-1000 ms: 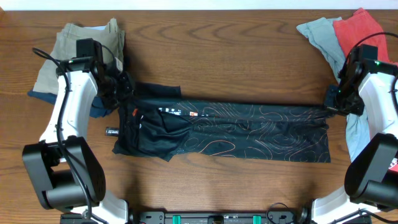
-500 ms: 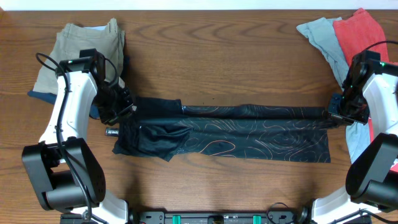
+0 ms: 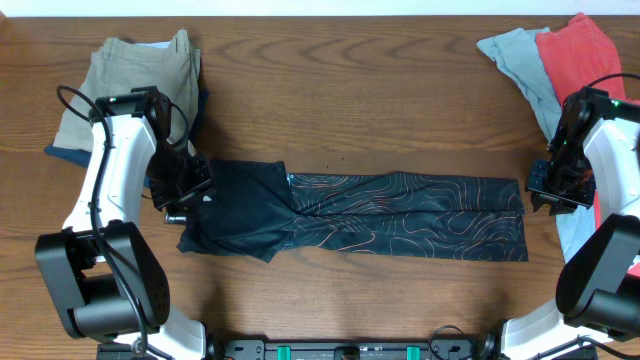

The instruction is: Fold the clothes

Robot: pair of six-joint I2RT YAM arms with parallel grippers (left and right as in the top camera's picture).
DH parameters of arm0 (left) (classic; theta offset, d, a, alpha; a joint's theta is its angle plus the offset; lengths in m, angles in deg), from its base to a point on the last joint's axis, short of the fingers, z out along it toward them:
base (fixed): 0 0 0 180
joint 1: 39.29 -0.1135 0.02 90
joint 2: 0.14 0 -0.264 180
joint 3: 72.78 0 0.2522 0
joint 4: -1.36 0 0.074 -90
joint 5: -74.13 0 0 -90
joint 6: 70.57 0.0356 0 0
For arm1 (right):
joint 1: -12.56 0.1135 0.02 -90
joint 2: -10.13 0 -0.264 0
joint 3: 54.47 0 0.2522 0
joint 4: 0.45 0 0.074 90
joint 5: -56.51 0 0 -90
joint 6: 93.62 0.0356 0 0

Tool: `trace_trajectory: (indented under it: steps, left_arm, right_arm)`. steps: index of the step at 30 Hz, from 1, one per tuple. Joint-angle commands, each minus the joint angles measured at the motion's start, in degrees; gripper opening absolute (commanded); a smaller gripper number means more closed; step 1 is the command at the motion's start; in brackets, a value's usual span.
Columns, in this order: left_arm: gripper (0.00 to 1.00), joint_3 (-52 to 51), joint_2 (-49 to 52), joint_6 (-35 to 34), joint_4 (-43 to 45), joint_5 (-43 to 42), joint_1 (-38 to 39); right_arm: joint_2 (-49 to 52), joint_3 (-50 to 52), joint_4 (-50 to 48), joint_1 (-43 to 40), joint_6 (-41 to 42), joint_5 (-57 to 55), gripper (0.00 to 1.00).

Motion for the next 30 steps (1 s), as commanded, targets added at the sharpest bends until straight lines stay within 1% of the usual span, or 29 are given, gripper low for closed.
trace_trajectory:
  steps: [1,3,5,10,13,14,16,18,23,30]
  left_arm:
    - [0.48,-0.68,-0.85,0.57,-0.09,2.25,-0.24]
    - [0.48,-0.68,-0.85,0.57,0.79,2.25,-0.24]
    - [0.48,-0.68,-0.85,0.57,2.71,2.25,-0.24]
    - [0.48,-0.68,-0.83,0.57,10.69,0.94,0.37]
    - [0.49,-0.68,-0.74,0.61,16.24,-0.09,2.25]
    - [0.52,-0.72,-0.72,0.79,18.45,-0.09,3.23]
    - [0.64,-0.83,-0.63,1.20,22.51,0.11,5.33]
    - [0.70,-0.83,-0.07,1.49,26.82,0.11,7.82]
    - [0.71,-0.83,3.19,1.46,34.49,0.13,13.20]
    - [0.71,-0.83,11.10,1.44,40.37,0.13,17.88]
  right_arm:
    - [-1.20,-0.37,-0.02,-0.48,0.52,-0.44,0.37]
    - [-1.20,-0.35,-0.35,-0.48,0.46,0.07,0.47]
    - [-1.20,-0.33,-0.87,-0.48,0.42,0.09,0.50]
    - [-1.20,-0.24,-2.86,-0.46,-1.51,4.92,0.53]
    - [-1.20,-0.22,-3.93,-0.46,-1.46,7.17,0.53]
    - [-1.20,-0.22,-4.11,-0.46,-1.46,7.65,0.53]
    - [-1.20,-0.22,-4.31,-0.42,-1.44,8.07,0.54]
    - [-1.20,-0.20,-4.28,-0.42,-1.44,8.07,0.55]
    - [-1.20,-0.09,-4.22,-0.42,-1.46,8.04,0.57]
    - [-1.20,0.59,-4.31,-0.42,-1.49,8.02,0.58]
